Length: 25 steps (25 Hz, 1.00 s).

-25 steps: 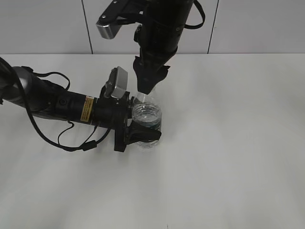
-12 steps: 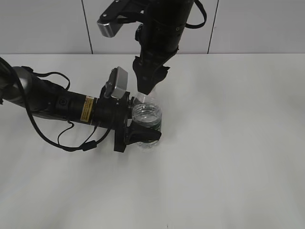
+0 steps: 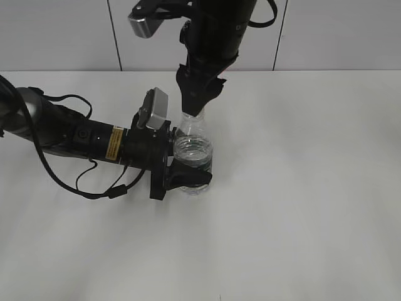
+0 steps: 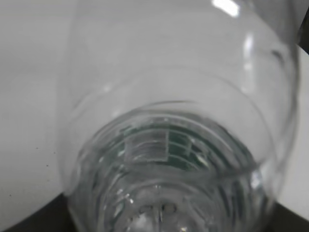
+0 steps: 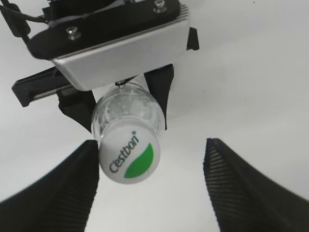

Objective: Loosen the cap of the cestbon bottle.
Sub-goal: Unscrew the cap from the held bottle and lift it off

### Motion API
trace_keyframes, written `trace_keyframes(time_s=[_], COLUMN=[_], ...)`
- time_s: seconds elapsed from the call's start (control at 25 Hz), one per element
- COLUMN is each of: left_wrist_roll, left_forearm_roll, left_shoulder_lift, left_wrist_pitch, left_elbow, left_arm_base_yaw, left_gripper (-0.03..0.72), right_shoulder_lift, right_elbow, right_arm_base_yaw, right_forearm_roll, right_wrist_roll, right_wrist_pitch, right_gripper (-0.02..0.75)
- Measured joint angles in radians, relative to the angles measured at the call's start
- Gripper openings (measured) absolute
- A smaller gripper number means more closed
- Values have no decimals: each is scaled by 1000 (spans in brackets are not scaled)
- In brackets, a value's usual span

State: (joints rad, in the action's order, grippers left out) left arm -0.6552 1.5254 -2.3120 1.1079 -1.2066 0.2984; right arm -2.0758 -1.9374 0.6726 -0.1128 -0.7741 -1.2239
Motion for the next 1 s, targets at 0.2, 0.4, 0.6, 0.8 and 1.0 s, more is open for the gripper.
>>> trace_keyframes(time_s=[0.2,0.4,0.6,0.8,1.0], left_wrist_roll=[0,0,0,0,0], left_forearm_roll=[2,8,16,14,13], left_shoulder_lift=[0,0,0,0,0], left_wrist_pitch=[0,2,6,6,6], left_elbow=[0,0,0,0,0], left_arm_base_yaw=[0,0,0,0,0], left_gripper=[412,412,412,412,412], right_shoulder_lift=[33,36,36,36,36], right_elbow=[-1,-2,-2,-2,-2], right_arm_base_yaw=[0,0,0,0,0], right_forearm_roll=[7,8,8,9,8], right_wrist_roll=[0,18,118,421,764], right_wrist_pitch=[0,0,0,0,0], right_gripper=[512,512,512,512,512])
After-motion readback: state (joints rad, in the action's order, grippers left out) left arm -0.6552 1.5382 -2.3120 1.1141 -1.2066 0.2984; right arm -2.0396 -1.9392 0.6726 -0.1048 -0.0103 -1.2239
